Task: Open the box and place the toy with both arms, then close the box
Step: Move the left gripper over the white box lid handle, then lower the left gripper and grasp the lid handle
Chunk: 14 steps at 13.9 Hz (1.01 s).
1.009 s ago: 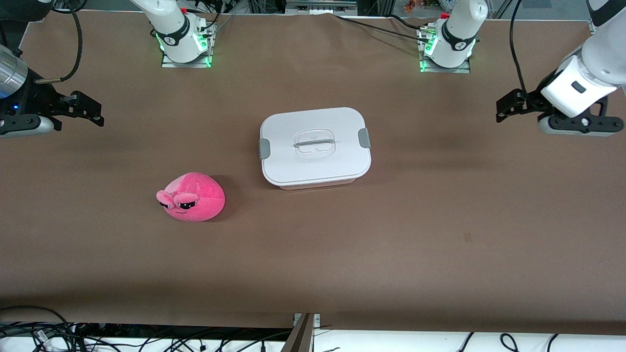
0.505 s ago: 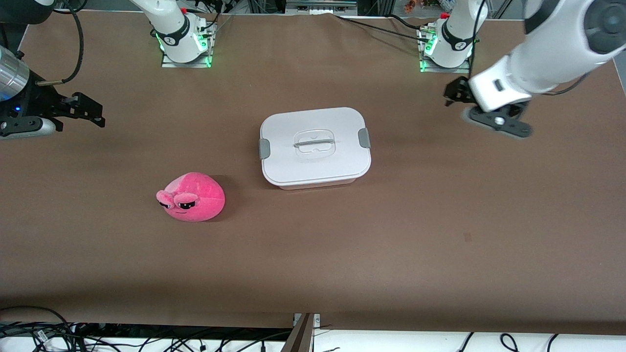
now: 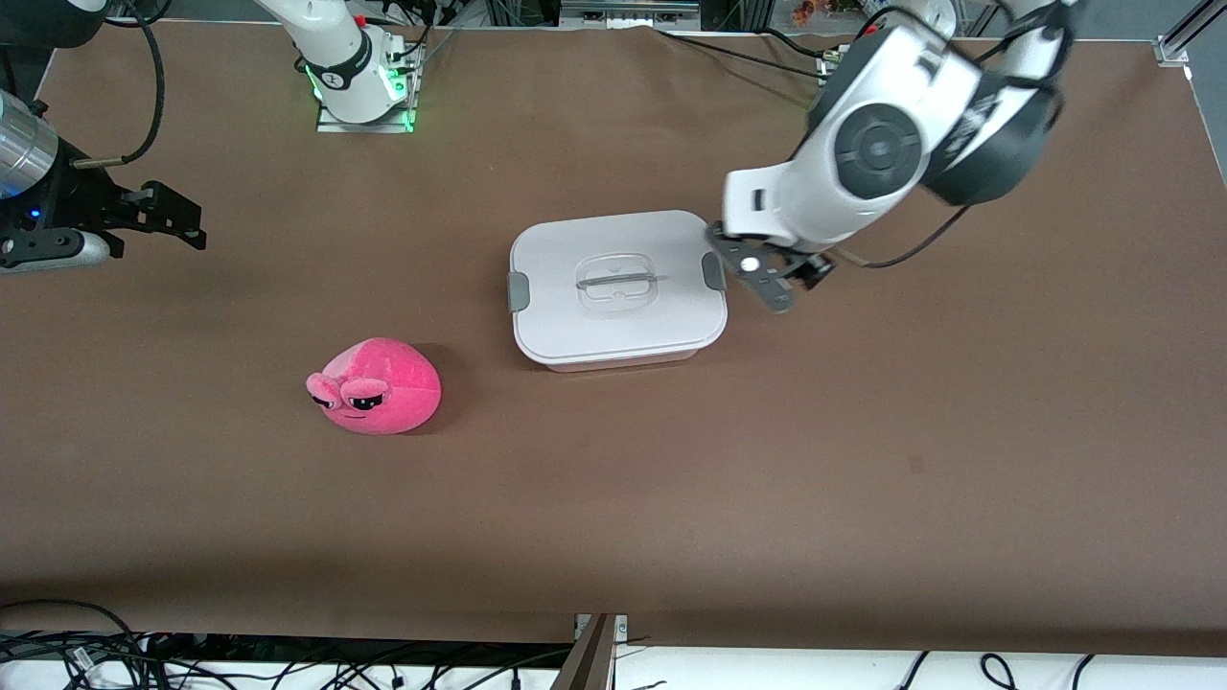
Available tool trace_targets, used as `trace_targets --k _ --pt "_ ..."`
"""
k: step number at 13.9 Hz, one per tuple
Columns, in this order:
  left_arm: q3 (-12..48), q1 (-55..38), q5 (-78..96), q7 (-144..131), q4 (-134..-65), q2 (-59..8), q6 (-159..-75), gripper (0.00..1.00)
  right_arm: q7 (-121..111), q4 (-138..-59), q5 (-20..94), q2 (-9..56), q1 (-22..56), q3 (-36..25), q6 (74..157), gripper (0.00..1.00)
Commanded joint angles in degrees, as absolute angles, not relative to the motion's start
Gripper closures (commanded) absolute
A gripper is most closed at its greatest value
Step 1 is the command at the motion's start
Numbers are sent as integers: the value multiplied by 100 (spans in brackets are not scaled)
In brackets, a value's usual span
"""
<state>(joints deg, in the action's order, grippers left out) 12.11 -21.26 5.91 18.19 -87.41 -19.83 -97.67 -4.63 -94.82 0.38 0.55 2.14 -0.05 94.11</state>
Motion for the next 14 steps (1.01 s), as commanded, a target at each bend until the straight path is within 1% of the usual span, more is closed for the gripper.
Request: trace_targets --k 1,4,8,9,12,13,14 --pt "1151 -2636 483 2580 -8437 -2530 -10526 0 -501 -9316 -26 141 167 26 9299 0" --pt "1195 -2891 580 3768 -8499 -2812 -11169 0 -501 -9308 -26 132 158 26 9299 0" --pt "1239 -3102 483 3832 -8613 -3075 -11793 0 -501 -9308 -26 141 158 35 9299 0" --pt "1239 -3120 483 3841 -8622 -3120 -11917 5 -501 -9308 -26 141 158 35 9299 0" --pt "1239 -3208 483 3771 -8622 -3147 -11839 64 -501 -9308 -26 141 167 35 9299 0" --pt "1248 -3208 483 3771 -8622 -3138 -11708 77 -501 -9308 -26 141 167 35 9299 0" --pt "1239 -3208 483 3779 -8622 -3146 -11646 86 -501 -9308 -26 141 167 35 9299 0"
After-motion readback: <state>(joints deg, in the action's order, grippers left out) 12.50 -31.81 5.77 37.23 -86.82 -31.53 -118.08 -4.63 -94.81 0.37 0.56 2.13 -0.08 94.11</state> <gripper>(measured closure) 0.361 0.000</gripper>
